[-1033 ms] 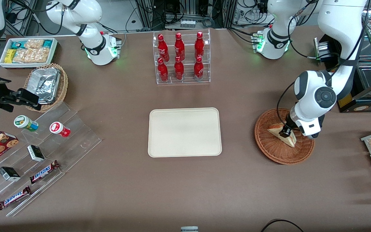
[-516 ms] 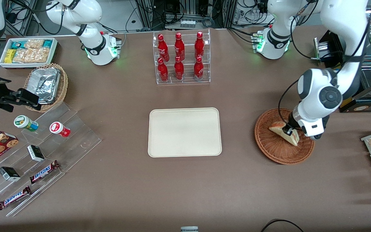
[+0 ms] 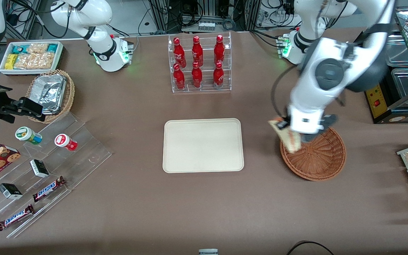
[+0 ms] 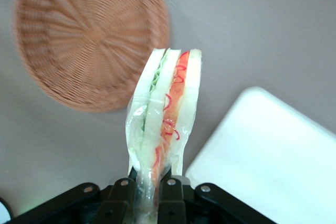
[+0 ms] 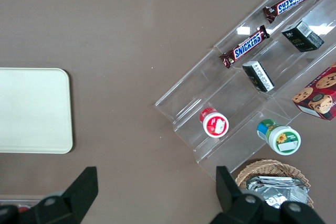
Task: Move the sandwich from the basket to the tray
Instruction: 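Lift the sandwich and carry it over the cream tray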
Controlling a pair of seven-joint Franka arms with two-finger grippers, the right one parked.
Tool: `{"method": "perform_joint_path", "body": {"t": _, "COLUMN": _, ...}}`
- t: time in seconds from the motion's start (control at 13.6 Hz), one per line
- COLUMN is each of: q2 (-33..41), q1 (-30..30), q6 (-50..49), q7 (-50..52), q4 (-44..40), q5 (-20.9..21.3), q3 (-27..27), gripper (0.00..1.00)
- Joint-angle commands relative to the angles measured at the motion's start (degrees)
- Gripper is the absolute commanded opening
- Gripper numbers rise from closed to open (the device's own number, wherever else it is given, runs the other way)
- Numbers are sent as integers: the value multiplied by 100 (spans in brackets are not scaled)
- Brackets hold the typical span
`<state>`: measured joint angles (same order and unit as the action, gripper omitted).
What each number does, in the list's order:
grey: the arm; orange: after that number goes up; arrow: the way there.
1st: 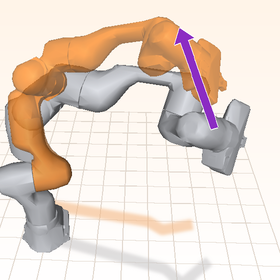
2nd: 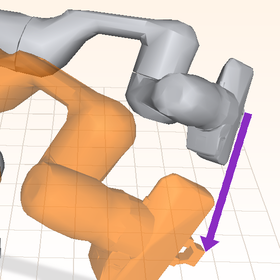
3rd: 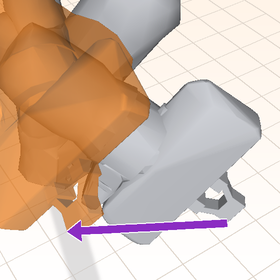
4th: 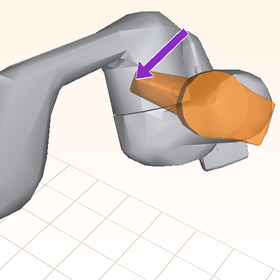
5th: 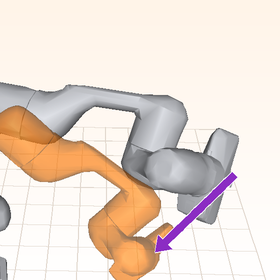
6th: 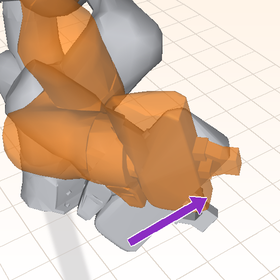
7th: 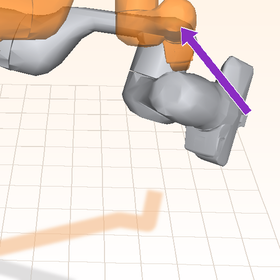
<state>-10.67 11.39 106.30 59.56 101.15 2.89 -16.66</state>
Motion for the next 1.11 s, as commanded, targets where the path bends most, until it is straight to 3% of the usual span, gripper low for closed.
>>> {"method": "perform_joint_path", "body": {"t": 0.0, "q2": -837, "q1": 749, "q6": 22, "q7": -76, "q4": -761, "q5": 211, "q3": 49, "gripper": 0}}
{"method": "perform_joint_path", "body": {"t": 0.3, "q2": -1927, "q1": 1541, "q6": 504, "q7": -76, "q4": -1422, "q5": 493, "q3": 49, "gripper": 0}}
{"method": "perform_joint_path", "body": {"t": 0.44, "q2": -2455, "q1": 1883, "q6": 830, "q7": -50, "q4": -1755, "q5": 913, "q3": 49, "gripper": 0}}
{"method": "perform_joint_path", "body": {"t": 0.66, "q2": -3167, "q1": 2183, "q6": 980, "q7": 2, "q4": -2318, "q5": 1143, "q3": 49, "gripper": 0}}
{"method": "perform_joint_path", "body": {"t": 1.03, "q2": -3669, "q1": 2447, "q6": 1411, "q7": 38, "q4": -2697, "q5": 1258, "q3": 93, "gripper": 0}}
